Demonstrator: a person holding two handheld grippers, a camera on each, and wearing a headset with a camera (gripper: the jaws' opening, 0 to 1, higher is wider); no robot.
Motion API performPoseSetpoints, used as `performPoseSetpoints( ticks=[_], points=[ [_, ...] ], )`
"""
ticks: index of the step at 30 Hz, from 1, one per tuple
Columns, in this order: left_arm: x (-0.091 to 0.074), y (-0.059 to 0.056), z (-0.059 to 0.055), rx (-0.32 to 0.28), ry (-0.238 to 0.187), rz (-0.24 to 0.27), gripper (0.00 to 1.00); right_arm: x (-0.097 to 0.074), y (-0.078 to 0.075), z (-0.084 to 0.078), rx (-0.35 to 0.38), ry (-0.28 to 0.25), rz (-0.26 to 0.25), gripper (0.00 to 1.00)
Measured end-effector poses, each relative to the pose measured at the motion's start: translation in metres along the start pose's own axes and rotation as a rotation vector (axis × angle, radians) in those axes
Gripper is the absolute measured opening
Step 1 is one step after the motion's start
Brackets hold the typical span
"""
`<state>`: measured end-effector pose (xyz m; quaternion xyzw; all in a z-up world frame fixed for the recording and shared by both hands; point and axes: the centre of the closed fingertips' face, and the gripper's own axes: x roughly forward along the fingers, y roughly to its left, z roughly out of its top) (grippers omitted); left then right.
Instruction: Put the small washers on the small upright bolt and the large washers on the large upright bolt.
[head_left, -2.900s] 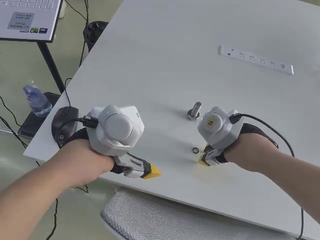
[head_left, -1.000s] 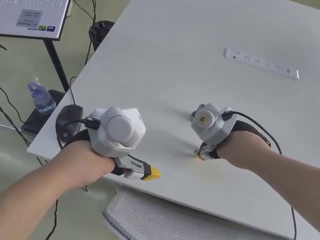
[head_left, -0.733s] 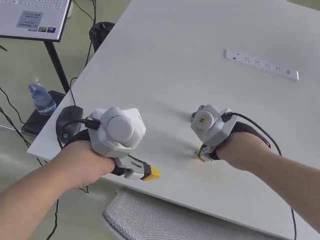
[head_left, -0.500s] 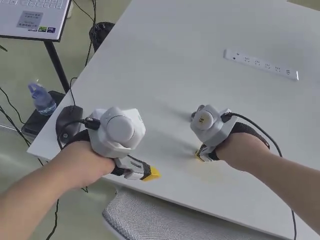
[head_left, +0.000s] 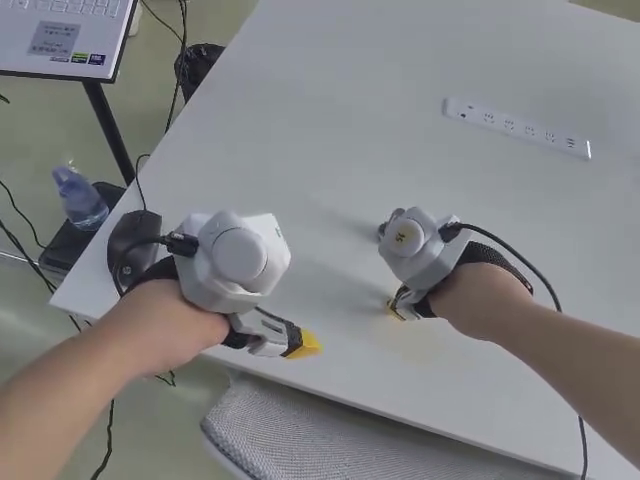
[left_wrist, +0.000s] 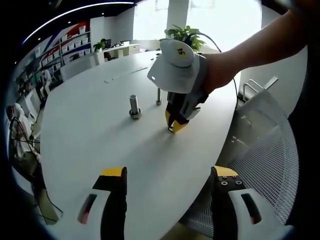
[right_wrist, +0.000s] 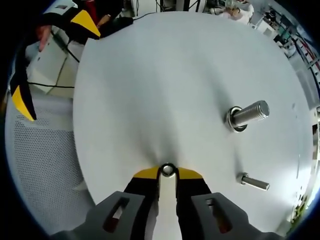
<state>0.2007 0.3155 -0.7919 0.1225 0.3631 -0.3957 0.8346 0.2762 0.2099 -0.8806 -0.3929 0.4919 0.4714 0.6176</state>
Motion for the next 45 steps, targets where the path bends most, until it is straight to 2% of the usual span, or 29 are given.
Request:
performPoseSetpoints(
  ticks=[7, 12, 21, 24, 28, 36, 40, 42, 45],
  points=[
    [-0.001, 0.003, 0.001, 0.015, 0.012, -0.001, 0.68, -0.001, -0.002, 0.0, 0.02, -0.009, 0.0, 0.11],
    [-0.003, 0.004, 0.003, 0.027, 0.019, -0.005, 0.67, -0.007, -0.006, -0.007, 0.034, -0.008, 0.0, 0.11],
    [-0.005, 0.004, 0.008, 0.031, 0.008, -0.011, 0.68, -0.024, -0.018, -0.038, 0.082, 0.0, -0.007, 0.11],
    [-0.004, 0.004, 0.01, 0.026, 0.004, -0.011, 0.69, -0.032, -0.022, -0.05, 0.145, -0.014, -0.005, 0.11],
    [-0.005, 0.004, 0.013, 0.013, -0.006, -0.013, 0.69, -0.038, -0.027, -0.066, 0.177, -0.02, -0.011, 0.11],
    [-0.007, 0.006, 0.016, 0.014, -0.01, -0.015, 0.7, -0.049, -0.038, -0.086, 0.234, -0.026, -0.015, 0.11],
    [-0.007, 0.006, 0.016, 0.013, -0.008, -0.014, 0.7, -0.057, -0.049, -0.087, 0.244, -0.033, -0.028, 0.11],
    [-0.008, 0.006, 0.016, 0.009, -0.01, -0.013, 0.7, -0.064, -0.057, -0.083, 0.251, -0.046, -0.036, 0.11],
    [-0.008, 0.006, 0.014, 0.012, -0.004, -0.013, 0.7, -0.073, -0.062, -0.075, 0.235, -0.055, -0.055, 0.12]
  ],
)
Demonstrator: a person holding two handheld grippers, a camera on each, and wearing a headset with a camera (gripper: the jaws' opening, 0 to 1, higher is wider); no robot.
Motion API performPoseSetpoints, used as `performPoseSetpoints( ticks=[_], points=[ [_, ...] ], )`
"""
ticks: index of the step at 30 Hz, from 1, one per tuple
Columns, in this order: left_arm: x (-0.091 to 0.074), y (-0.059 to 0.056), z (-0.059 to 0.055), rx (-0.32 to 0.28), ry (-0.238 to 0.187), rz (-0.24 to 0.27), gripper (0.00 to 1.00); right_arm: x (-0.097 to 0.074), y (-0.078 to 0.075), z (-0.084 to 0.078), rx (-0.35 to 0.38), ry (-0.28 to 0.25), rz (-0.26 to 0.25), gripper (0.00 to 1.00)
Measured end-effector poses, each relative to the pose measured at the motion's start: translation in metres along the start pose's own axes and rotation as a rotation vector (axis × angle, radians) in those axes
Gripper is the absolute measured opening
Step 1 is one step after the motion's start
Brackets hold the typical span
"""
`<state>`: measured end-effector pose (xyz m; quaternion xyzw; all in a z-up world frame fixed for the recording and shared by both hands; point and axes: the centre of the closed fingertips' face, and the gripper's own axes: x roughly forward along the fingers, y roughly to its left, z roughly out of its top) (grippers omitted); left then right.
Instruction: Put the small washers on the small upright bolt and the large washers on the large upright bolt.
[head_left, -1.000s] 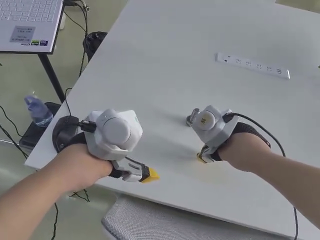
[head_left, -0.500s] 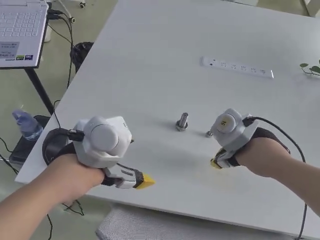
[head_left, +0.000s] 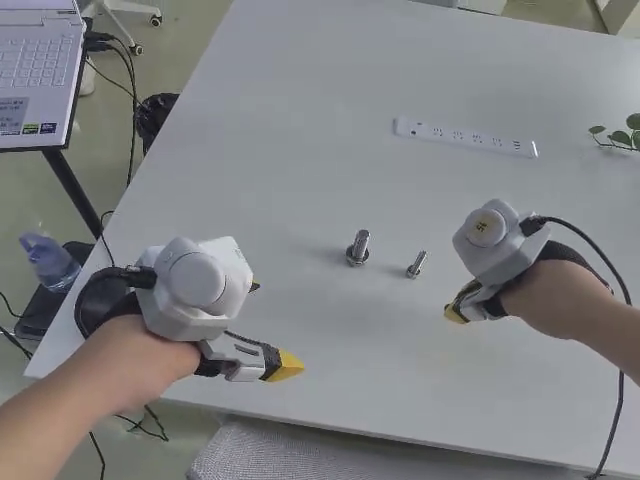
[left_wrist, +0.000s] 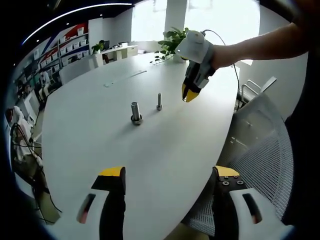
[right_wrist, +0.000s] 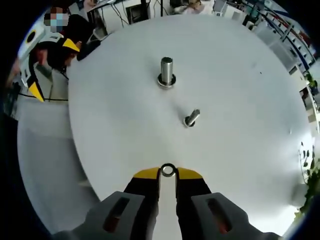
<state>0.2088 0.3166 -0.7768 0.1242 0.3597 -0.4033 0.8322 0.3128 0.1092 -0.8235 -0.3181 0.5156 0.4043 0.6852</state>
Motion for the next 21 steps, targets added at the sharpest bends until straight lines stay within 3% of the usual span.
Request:
performPoseSetpoints(
  ticks=[6, 21],
  points=[
    [0.0, 0.0, 0.0, -0.002, 0.005, 0.004, 0.7, -0.013, -0.013, 0.024, -0.019, -0.028, -0.023, 0.12],
    [0.005, 0.001, 0.001, 0.0, 0.016, -0.001, 0.69, -0.01, -0.03, 0.055, -0.081, -0.046, -0.015, 0.12]
  ],
)
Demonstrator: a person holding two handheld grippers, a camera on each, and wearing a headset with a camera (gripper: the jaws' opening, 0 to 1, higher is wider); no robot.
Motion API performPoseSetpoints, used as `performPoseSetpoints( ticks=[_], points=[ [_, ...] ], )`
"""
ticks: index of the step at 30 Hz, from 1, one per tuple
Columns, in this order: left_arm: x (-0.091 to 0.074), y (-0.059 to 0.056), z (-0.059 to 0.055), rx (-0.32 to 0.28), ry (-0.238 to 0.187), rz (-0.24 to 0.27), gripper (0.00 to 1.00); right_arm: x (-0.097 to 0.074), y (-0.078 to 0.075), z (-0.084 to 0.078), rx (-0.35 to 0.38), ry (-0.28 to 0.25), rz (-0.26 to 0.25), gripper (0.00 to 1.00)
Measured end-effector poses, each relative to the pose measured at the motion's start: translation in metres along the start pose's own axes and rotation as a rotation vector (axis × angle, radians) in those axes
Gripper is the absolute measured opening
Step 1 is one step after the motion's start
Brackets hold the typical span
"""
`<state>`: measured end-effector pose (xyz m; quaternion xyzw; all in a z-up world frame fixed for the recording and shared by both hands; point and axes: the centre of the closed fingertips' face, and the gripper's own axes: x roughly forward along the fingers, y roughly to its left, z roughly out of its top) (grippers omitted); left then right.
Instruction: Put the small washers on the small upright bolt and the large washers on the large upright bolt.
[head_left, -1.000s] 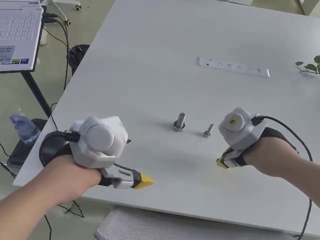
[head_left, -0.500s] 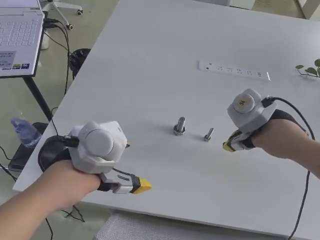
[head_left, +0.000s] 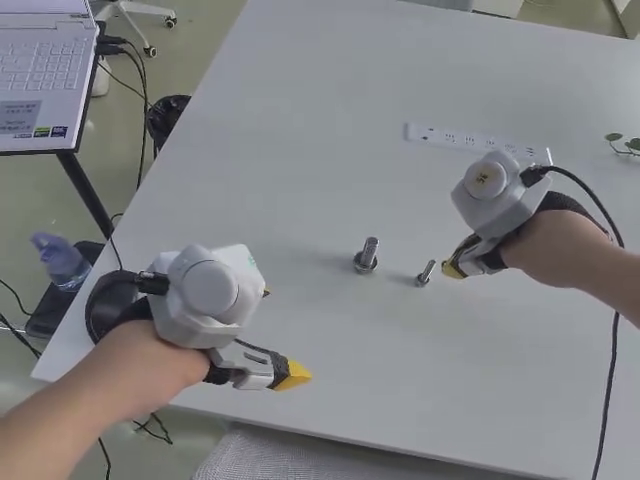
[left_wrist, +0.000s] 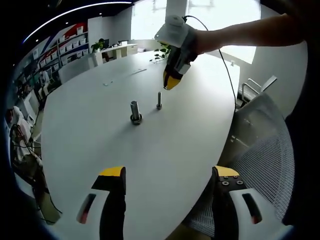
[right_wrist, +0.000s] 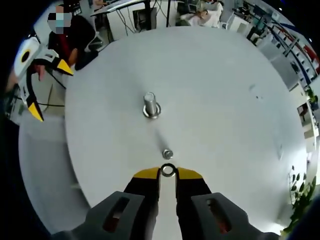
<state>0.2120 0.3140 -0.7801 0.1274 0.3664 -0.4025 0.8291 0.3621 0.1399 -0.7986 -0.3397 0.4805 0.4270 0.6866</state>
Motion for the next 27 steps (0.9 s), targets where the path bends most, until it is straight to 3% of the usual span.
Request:
performPoseSetpoints(
  ticks=[7, 14, 20, 27],
  points=[
    [0.001, 0.004, -0.004, -0.002, 0.018, 0.003, 0.69, 0.003, -0.002, 0.008, -0.009, 0.002, 0.011, 0.12],
    [0.004, 0.007, 0.002, -0.007, 0.002, 0.001, 0.71, 0.009, 0.0, 0.012, -0.025, 0.008, 0.024, 0.12],
    [0.007, 0.008, 0.011, -0.009, -0.02, -0.001, 0.74, 0.016, -0.008, 0.013, -0.026, 0.014, 0.024, 0.12],
    [0.009, 0.01, 0.01, 0.001, -0.016, 0.005, 0.79, 0.02, -0.005, 0.012, -0.026, 0.025, 0.036, 0.12]
  ],
)
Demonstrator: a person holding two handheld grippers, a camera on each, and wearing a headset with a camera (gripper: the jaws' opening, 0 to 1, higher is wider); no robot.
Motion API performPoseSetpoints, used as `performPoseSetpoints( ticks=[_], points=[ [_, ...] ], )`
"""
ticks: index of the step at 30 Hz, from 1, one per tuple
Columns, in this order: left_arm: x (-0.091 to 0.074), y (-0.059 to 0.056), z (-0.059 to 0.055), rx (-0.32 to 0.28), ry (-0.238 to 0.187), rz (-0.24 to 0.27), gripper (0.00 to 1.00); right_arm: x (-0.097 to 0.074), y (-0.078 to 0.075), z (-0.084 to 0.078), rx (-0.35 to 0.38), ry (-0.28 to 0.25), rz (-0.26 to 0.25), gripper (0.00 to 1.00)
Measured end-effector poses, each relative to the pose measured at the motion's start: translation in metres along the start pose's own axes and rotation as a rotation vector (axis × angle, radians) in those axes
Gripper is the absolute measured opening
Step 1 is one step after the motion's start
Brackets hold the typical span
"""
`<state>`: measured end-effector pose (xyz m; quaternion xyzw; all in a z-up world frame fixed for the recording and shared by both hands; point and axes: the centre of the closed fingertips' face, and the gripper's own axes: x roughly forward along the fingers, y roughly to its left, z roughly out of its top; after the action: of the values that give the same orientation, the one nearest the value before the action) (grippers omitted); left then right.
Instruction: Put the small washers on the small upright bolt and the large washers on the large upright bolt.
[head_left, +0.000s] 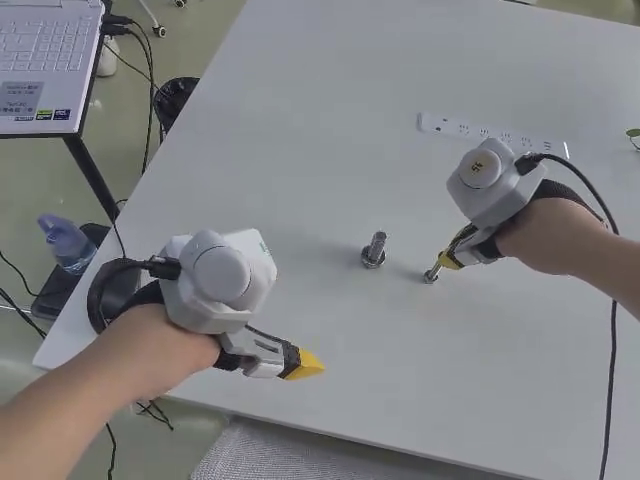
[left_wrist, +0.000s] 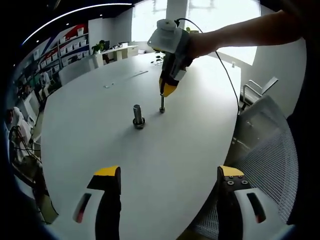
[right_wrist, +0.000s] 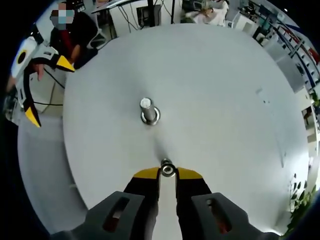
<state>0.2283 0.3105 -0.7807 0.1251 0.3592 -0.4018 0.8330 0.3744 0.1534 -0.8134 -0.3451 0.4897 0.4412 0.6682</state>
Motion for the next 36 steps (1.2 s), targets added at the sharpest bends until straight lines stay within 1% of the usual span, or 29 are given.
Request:
performPoseSetpoints(
  ticks=[13, 15, 17, 30, 36],
  points=[
    [0.002, 0.001, -0.004, -0.007, 0.014, -0.008, 0.76, 0.005, 0.002, -0.002, 0.005, 0.016, 0.009, 0.12],
    [0.003, 0.002, -0.004, -0.008, 0.012, -0.009, 0.76, 0.01, -0.001, -0.002, 0.008, 0.015, 0.012, 0.12],
    [0.004, 0.003, -0.004, -0.008, 0.012, -0.01, 0.76, 0.011, -0.001, -0.003, 0.01, 0.017, 0.013, 0.12],
    [0.009, 0.004, -0.007, -0.016, 0.021, -0.022, 0.74, 0.019, 0.002, -0.009, 0.013, 0.028, 0.023, 0.12],
    [0.01, 0.003, -0.008, -0.017, 0.027, -0.025, 0.73, 0.026, 0.006, -0.012, 0.003, 0.039, 0.029, 0.12]
  ],
)
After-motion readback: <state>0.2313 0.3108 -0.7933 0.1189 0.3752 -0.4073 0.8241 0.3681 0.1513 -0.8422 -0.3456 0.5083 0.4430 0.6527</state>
